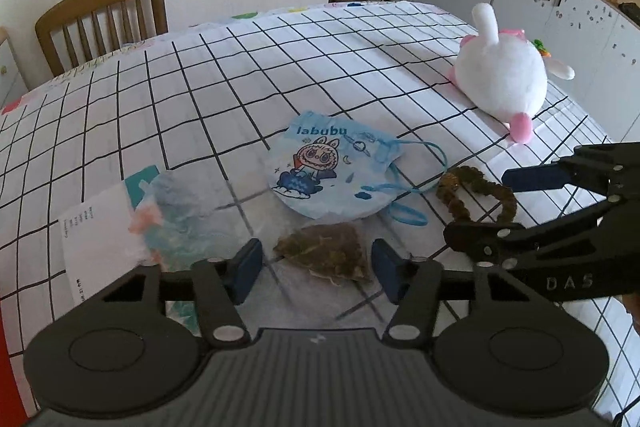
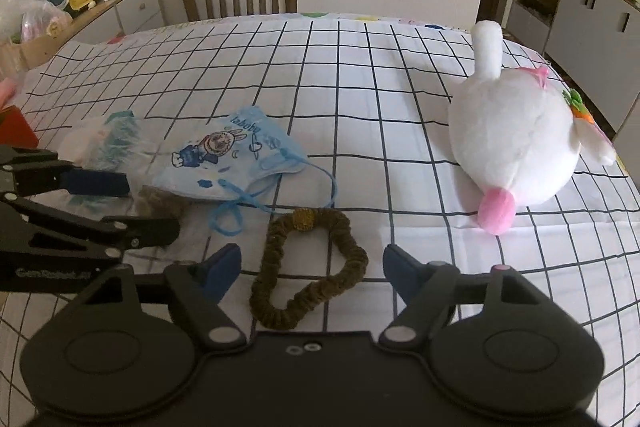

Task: Organize soft objects
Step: 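Move both tools back toward the herb pouch and brown scrunchie, then grasp the herb pouch with the left tool while the right tool grasps the brown scrunchie, then lift the pouch and scrunchie and carry both over the red tin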

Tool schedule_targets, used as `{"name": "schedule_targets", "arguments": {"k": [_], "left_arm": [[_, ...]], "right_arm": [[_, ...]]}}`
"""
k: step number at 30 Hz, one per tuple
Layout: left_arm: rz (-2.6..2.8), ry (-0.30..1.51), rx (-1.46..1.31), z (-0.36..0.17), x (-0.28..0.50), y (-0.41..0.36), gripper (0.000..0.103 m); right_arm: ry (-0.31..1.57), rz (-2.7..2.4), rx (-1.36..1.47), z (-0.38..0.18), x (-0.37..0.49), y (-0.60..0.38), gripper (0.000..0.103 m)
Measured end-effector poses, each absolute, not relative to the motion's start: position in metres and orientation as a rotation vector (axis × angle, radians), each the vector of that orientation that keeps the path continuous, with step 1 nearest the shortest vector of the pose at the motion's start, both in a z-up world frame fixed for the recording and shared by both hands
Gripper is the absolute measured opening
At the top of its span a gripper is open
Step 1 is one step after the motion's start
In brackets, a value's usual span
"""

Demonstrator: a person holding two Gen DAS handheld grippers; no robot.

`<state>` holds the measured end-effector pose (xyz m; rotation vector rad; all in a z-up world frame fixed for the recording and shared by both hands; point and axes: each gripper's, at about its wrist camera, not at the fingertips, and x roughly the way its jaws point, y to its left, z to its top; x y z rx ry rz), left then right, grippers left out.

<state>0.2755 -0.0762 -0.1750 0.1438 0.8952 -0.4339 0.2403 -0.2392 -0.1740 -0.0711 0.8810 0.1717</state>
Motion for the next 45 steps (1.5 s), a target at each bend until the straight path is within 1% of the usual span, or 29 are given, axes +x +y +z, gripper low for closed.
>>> {"name": "schedule_targets", "arguments": {"k": [2, 3, 6, 7, 8, 9, 11, 12, 14, 15, 16, 20, 28, 45], "left_arm": [[-0.436, 0.892, 0.146, -0.175, 0.277, -0.076, 0.050], [-0.437, 0.891, 0.148, -0.175, 0.278, -0.077, 0.049], [-0.439, 0.887, 0.151, -0.175, 0.279, -0.077, 0.045], [-0.439, 0.886, 0.150, -0.175, 0.279, -0.076, 0.038], [-0.439, 0.885, 0.149, -0.175, 0.279, -0.076, 0.036], [-0.438, 0.886, 0.147, -0.175, 0.279, -0.076, 0.034], [-0.435, 0.885, 0.145, -0.175, 0.279, -0.076, 0.033], [-0.433, 0.883, 0.148, -0.175, 0.278, -0.077, 0.032], [-0.433, 0.875, 0.158, -0.175, 0.277, -0.077, 0.026], [-0.431, 0.872, 0.161, -0.175, 0.276, -0.078, 0.022], [-0.430, 0.872, 0.160, -0.174, 0.276, -0.078, 0.021], [-0.430, 0.871, 0.143, -0.172, 0.275, -0.074, 0.019], [-0.427, 0.862, 0.081, -0.157, 0.266, -0.062, 0.019], [-0.396, 0.803, -0.024, -0.095, 0.228, -0.012, 0.019]], "right_arm": [[0.891, 0.166, -0.077, -0.176, 0.241, -0.237, 0.069], [0.893, 0.163, -0.079, -0.177, 0.241, -0.236, 0.069], [0.881, 0.144, -0.076, -0.176, 0.239, -0.235, 0.062], [0.877, 0.136, -0.074, -0.176, 0.239, -0.236, 0.057], [0.872, 0.125, -0.075, -0.176, 0.239, -0.236, 0.051], [0.870, 0.117, -0.074, -0.176, 0.239, -0.237, 0.049], [0.867, 0.108, -0.072, -0.176, 0.238, -0.237, 0.038], [0.866, 0.107, -0.072, -0.176, 0.238, -0.237, 0.035], [0.865, 0.103, -0.065, -0.175, 0.237, -0.238, 0.022], [0.863, 0.102, -0.062, -0.175, 0.236, -0.238, 0.019], [0.861, 0.103, -0.060, -0.175, 0.235, -0.238, 0.018], [0.842, 0.106, -0.045, -0.170, 0.231, -0.239, 0.015], [0.805, 0.139, -0.007, -0.145, 0.215, -0.238, 0.014], [0.702, 0.294, 0.023, -0.071, 0.180, -0.204, 0.014]]}}
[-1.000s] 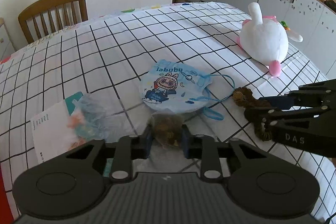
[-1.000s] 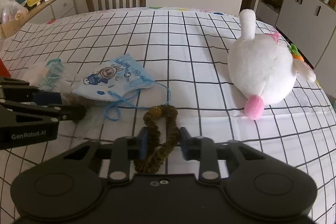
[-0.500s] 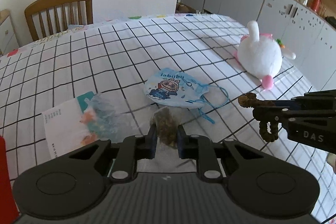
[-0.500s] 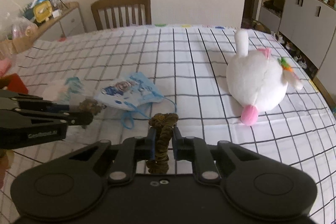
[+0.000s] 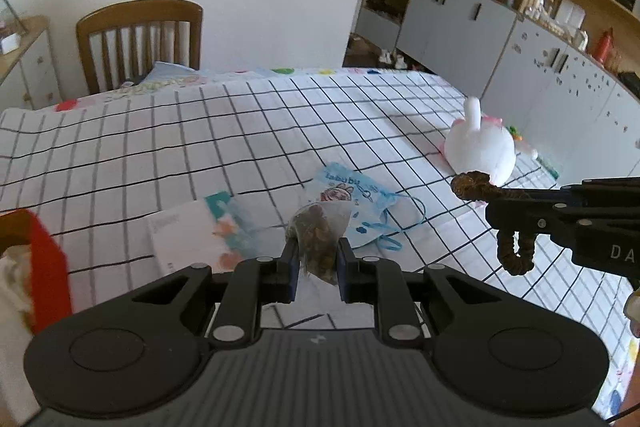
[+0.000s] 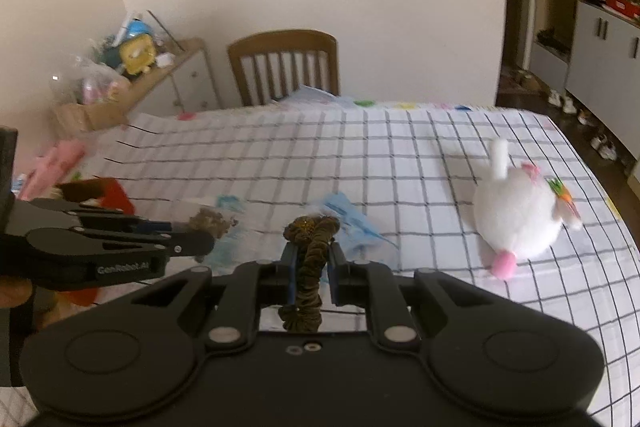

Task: Organize soft objects
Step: 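Lift the pouch and scrunchie and carry both over the red tin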

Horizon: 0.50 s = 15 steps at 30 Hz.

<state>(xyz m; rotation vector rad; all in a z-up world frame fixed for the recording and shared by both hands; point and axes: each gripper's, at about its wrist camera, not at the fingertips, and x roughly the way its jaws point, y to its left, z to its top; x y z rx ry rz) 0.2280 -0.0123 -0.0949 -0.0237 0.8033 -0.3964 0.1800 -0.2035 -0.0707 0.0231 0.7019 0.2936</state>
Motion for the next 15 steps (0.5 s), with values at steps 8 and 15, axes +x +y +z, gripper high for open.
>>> {"name": "schedule_targets", "arguments": {"k": [8, 15], "left_arm": [[-0.353, 0.758, -0.053, -0.067, 0.201, 0.023, 0.019], [-0.291, 0.729, -0.061, -0.046, 0.179, 0.055, 0.019]], "right_arm": [[0.670, 0.395, -0.001, -0.045, 0.169, -0.169, 0.014], [0.666, 0.513, -0.053, -0.035, 0.160, -0.125, 0.014]]}}
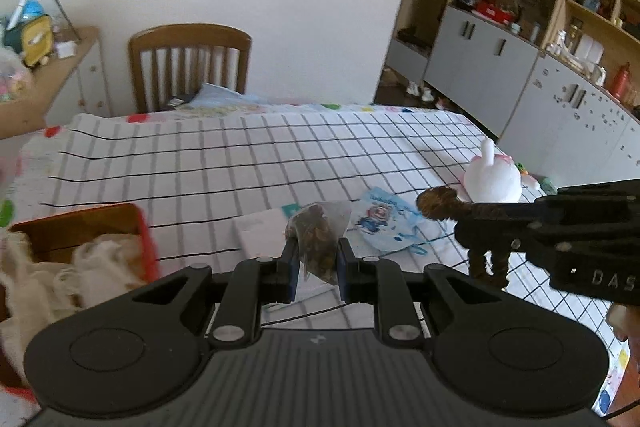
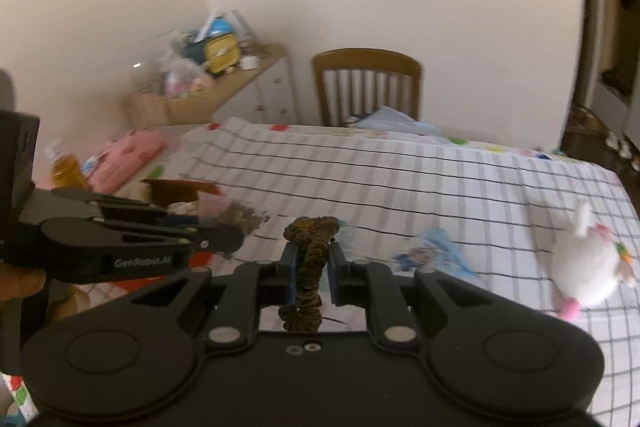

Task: Organize soft objects
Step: 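Lift the pouch and scrunchie and carry both over the red tin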

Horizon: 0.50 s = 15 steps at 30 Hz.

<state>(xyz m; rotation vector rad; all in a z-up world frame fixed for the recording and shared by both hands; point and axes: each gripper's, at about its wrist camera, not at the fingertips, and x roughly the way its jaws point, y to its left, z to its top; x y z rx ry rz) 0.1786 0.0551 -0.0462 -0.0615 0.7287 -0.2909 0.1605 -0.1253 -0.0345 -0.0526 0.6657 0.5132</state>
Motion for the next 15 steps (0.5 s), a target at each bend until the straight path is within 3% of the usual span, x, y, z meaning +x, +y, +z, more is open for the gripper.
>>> {"name": "schedule_targets", "arguments": {"k": [15], "left_arm": [[-0.122, 0.723, -0.073, -0.036, 0.140, 0.132, 0.019]], "right_arm": [[0.660, 0.696, -0.115, -0.023, 0.156, -0.039, 0.014]]}}
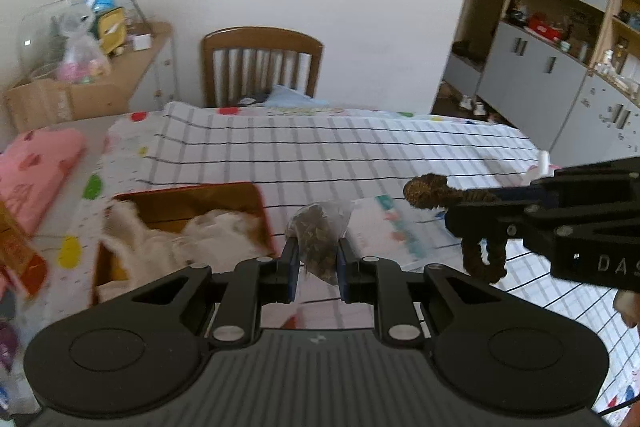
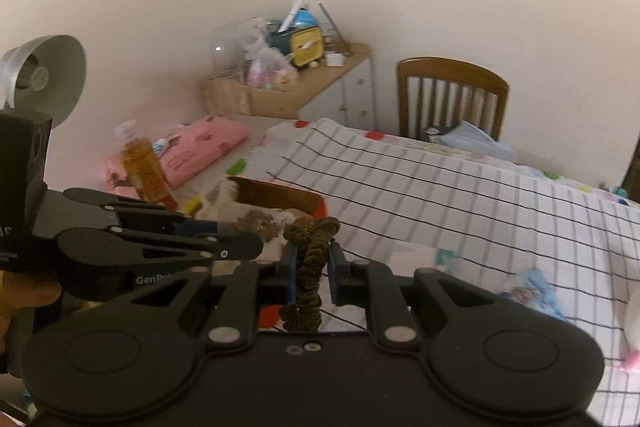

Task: Organize soft objects
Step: 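Lift the pouch and scrunchie and carry both over the red tin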

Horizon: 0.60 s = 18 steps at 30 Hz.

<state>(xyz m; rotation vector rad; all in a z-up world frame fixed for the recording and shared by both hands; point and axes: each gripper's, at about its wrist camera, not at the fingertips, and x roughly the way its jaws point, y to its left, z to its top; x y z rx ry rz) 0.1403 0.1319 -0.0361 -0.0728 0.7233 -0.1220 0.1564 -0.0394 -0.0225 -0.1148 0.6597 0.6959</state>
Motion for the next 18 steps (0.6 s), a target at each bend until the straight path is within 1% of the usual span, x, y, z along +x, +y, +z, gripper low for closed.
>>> {"name": "schedule_targets", "arguments": {"k": [9, 18], "left_arm": [[-0.028, 0.749, -0.062, -0.045, 0.132, 0.173, 0.019], [0.047, 0.798, -0.048, -0.065, 0.140, 0.207, 0.019]], "right_arm": [[0.695, 0.735, -0.094, -0.030, 0.179, 0.001, 0.014], [0.741, 0.762, -0.121, -0.055, 0.202, 0.045, 0.014]]}}
